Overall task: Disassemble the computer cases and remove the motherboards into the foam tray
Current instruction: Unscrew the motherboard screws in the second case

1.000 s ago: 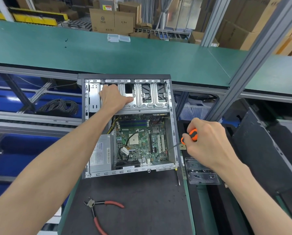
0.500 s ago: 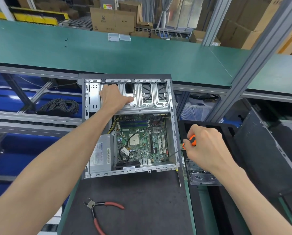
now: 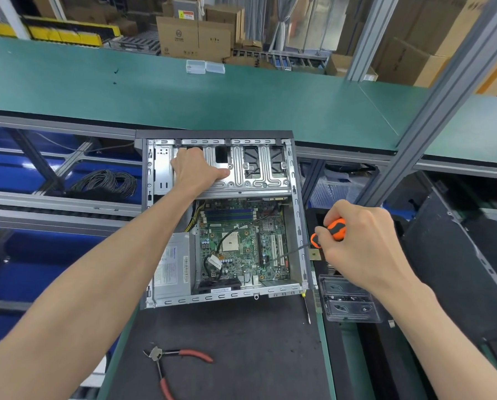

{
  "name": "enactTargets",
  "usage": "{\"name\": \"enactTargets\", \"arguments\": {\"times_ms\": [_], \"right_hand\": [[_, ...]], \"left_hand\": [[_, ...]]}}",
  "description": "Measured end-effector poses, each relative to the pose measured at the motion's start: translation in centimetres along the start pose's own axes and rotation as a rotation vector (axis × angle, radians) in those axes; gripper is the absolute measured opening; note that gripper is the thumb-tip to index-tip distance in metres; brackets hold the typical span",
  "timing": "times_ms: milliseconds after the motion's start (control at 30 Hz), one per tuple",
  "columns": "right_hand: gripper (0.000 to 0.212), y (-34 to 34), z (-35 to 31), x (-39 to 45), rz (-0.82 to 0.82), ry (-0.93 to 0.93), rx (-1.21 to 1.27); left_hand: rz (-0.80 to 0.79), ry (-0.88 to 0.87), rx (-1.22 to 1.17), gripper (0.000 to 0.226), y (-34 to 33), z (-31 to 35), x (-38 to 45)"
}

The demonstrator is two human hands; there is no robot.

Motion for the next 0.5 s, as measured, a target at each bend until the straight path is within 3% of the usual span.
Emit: {"name": "enactTargets", "arguments": {"times_ms": [500], "right_hand": [[0.021,2.4,-2.4,3.1,0.051,-0.006,0.158]], "left_hand": [[-0.057,-0.027,0.032,0.061,-0.9,-1.1,1.3]]}}
Point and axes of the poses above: each hand's wrist, its own x-axis towards the middle knuckle, its own y-axis out of the back of the hand, z = x × y, the point moved 6 cm from there along x, towards the middle knuckle, and after that the axes turned 12 degrees about -y, right-handed, at the moved point
